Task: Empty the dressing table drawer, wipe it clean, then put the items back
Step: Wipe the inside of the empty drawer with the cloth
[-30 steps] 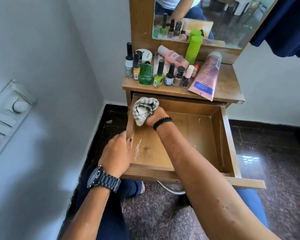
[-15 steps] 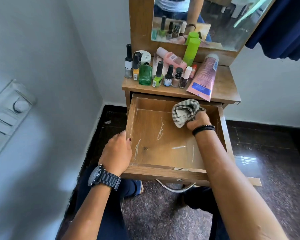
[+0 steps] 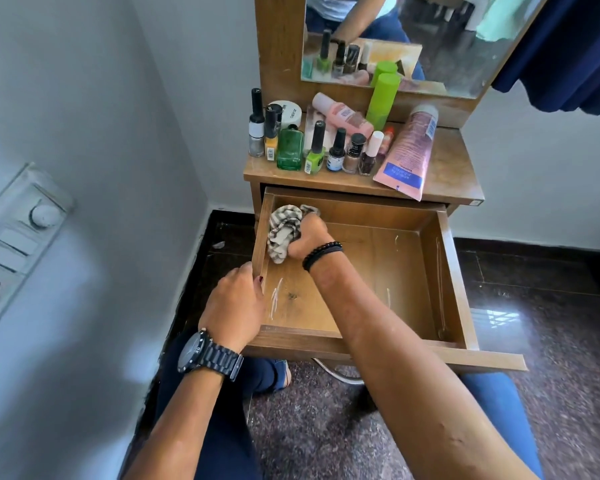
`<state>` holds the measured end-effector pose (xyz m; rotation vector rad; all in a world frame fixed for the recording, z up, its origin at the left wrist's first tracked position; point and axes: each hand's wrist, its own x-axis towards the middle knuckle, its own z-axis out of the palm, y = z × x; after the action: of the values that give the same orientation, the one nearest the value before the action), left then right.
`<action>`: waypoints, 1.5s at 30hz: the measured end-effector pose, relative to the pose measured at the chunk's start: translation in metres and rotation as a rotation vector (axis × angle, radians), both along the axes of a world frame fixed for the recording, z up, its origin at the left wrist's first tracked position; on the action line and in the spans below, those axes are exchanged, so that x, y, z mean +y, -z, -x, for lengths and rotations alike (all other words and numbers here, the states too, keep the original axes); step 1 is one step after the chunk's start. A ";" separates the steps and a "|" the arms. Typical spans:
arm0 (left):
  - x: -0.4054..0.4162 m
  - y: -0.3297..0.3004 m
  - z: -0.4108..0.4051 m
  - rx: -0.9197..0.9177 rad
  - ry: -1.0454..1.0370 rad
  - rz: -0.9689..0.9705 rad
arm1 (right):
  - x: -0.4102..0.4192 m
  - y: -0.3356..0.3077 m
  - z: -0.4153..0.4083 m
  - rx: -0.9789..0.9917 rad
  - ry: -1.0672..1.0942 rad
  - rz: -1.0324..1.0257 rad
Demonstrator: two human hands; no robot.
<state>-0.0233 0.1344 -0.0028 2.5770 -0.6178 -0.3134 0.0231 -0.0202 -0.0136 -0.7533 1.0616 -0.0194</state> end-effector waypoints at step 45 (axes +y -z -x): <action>0.000 0.007 -0.002 -0.073 0.029 -0.050 | -0.146 0.040 0.091 -0.190 0.516 0.168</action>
<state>-0.0212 0.1341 -0.0102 2.6391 -0.6817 -0.2483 -0.0676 -0.1661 -0.0536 -0.5955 1.0545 -0.6158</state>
